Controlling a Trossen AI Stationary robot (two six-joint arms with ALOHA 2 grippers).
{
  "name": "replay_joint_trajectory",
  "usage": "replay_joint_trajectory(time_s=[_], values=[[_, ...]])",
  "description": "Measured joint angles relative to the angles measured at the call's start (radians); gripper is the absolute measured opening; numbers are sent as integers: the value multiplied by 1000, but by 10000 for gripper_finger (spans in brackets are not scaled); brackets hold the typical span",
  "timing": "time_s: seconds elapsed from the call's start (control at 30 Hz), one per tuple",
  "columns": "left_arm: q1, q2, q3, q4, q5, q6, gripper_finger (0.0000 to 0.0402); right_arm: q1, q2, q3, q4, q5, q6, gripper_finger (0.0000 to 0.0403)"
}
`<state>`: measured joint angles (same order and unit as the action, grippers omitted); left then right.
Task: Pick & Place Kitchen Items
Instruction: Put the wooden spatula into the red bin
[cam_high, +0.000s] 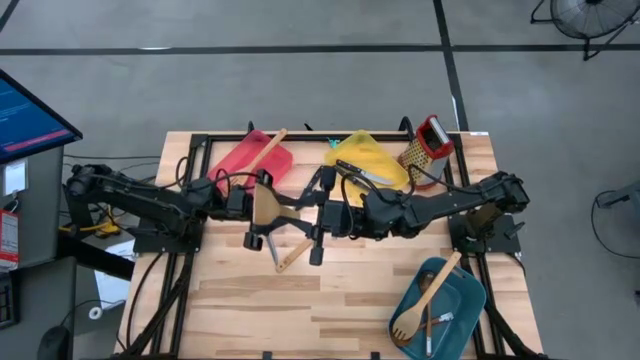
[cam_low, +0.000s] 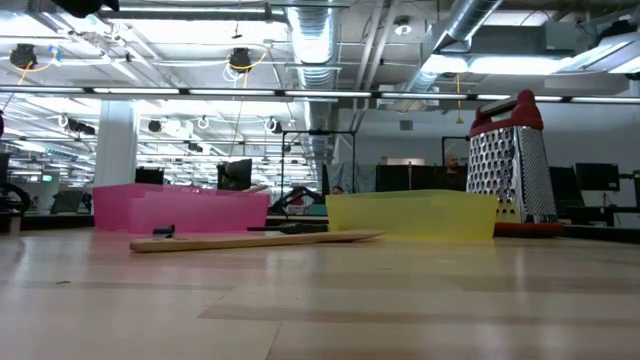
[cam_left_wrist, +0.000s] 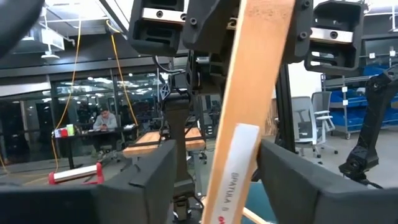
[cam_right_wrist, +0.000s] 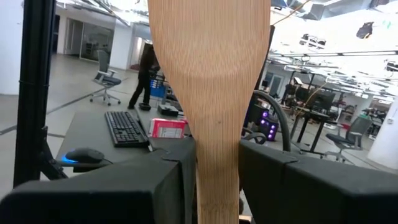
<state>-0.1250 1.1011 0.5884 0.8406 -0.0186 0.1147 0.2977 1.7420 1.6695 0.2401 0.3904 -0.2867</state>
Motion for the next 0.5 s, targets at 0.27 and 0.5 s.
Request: replay_joint_trajectory(time_s=[0.27,0.5], values=[[2,0,0,-2,16,-14,95,0,0,0,0,3,-1,99],[1,0,0,-4,43,-6,47,-3,0,1,3,6,31,99]])
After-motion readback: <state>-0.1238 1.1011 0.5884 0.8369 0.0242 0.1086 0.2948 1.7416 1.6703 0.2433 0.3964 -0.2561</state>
